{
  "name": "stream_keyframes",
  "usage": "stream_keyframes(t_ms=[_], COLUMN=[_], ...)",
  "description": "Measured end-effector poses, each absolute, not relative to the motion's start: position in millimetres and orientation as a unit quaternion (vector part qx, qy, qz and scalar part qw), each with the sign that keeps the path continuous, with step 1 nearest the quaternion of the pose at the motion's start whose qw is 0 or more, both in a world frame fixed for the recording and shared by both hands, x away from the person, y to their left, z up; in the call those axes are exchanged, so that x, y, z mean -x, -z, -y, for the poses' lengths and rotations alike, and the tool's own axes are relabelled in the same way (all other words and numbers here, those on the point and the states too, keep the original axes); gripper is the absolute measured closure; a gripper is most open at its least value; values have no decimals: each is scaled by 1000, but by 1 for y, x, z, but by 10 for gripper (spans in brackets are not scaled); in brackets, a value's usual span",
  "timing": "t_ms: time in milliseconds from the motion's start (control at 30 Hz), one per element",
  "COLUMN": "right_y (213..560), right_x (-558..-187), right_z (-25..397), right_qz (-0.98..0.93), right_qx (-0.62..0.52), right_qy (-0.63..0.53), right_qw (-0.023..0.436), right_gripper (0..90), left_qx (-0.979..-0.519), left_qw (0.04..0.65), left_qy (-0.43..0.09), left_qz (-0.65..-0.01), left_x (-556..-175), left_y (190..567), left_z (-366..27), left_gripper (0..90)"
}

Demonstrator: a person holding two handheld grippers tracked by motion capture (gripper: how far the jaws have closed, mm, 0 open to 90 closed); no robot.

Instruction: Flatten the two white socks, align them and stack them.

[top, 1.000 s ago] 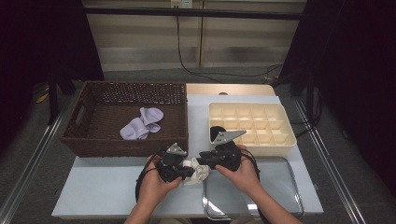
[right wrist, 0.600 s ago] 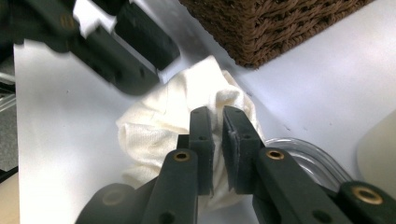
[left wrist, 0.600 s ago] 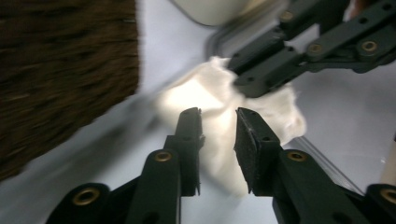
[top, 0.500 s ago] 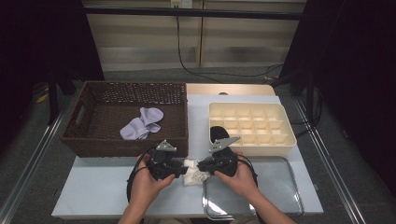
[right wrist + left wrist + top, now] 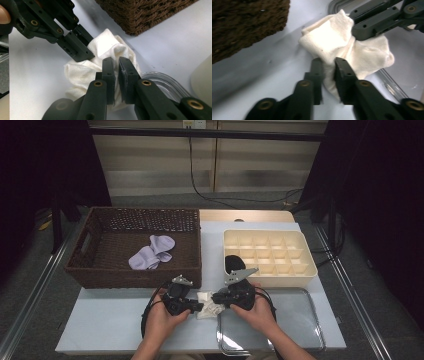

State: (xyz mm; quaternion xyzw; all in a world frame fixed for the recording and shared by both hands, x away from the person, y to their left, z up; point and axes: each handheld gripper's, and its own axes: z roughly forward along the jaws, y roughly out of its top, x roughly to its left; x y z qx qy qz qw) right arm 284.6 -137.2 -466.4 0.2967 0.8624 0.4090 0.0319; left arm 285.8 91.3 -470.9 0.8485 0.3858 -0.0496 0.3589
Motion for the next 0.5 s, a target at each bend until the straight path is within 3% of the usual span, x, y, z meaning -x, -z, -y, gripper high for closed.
stream_keyframes(t_ms=[500], right_y=[466], right_x=[-284], right_z=[131], right_qz=[-867], right_qx=[-287], right_qy=[-406], right_qw=[30], right_gripper=[829], left_qx=[-850], left_qw=[343], left_qy=[54], left_qz=[-396], left_x=[-288], left_y=[452], left_z=[-114], left_gripper=[841])
